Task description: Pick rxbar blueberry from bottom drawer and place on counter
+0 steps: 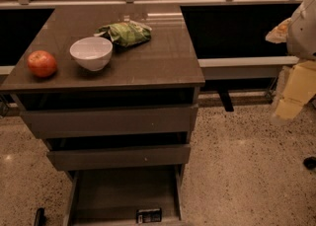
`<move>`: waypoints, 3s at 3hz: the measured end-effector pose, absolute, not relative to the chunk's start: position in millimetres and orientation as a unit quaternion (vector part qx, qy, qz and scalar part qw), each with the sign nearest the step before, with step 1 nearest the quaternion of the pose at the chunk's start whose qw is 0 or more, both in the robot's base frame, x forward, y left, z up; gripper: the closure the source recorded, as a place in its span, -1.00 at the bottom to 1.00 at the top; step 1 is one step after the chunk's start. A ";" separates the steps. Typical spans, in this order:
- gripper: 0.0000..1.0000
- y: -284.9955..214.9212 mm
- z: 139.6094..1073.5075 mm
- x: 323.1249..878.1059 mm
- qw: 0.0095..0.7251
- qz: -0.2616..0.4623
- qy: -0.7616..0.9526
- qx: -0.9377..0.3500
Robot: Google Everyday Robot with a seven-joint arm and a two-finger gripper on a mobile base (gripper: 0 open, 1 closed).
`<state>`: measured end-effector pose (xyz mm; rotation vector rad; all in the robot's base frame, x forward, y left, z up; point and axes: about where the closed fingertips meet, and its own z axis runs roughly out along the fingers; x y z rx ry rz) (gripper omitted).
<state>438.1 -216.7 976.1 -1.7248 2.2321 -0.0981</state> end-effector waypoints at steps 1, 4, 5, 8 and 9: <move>-1.00 -216.6 976.0 438.2 0.159 -0.034 0.781 -0.603; -1.00 -185.6 846.7 437.6 0.118 0.025 0.725 -0.678; -1.00 -184.2 844.8 438.5 0.114 0.024 0.721 -0.683; -1.00 -140.9 784.1 416.9 0.058 0.010 0.498 -0.865; -1.00 -126.0 758.1 425.2 0.030 0.025 0.464 -0.885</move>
Offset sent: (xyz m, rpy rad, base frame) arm 0.0181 0.0377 -0.1057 0.0349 0.1141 0.2174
